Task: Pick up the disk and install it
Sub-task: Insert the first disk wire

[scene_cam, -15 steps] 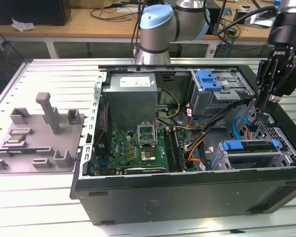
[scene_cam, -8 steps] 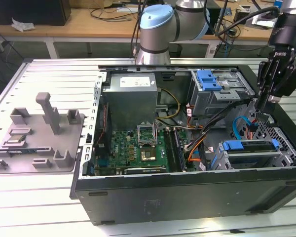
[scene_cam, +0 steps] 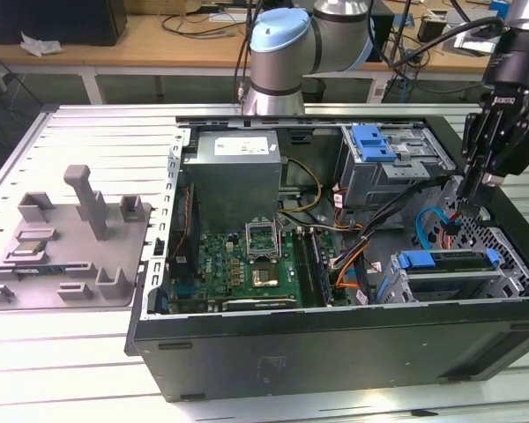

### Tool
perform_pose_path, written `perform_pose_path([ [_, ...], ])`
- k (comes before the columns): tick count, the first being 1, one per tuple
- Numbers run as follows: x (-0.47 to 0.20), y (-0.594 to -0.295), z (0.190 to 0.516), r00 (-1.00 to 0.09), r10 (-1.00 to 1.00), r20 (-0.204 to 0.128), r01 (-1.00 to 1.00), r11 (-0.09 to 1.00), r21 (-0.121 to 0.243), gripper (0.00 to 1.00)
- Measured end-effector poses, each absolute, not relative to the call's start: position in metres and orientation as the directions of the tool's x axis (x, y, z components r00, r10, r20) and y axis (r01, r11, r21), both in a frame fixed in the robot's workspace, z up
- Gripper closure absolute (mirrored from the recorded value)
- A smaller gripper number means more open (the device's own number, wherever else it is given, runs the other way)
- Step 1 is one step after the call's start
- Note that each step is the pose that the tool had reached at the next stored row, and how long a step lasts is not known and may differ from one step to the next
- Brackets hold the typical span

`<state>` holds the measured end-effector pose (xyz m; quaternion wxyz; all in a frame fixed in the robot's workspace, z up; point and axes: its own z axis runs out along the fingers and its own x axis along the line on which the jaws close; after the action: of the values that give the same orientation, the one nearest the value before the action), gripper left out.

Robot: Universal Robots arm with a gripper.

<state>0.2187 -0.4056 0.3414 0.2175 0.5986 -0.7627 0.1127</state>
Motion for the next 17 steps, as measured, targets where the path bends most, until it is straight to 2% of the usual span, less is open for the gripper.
perform_pose_path([
  [17, 0.2151, -0.4131, 0.3384, -0.189, -0.865, 0.466, -0.962, 0.258, 0.089, 0.65],
])
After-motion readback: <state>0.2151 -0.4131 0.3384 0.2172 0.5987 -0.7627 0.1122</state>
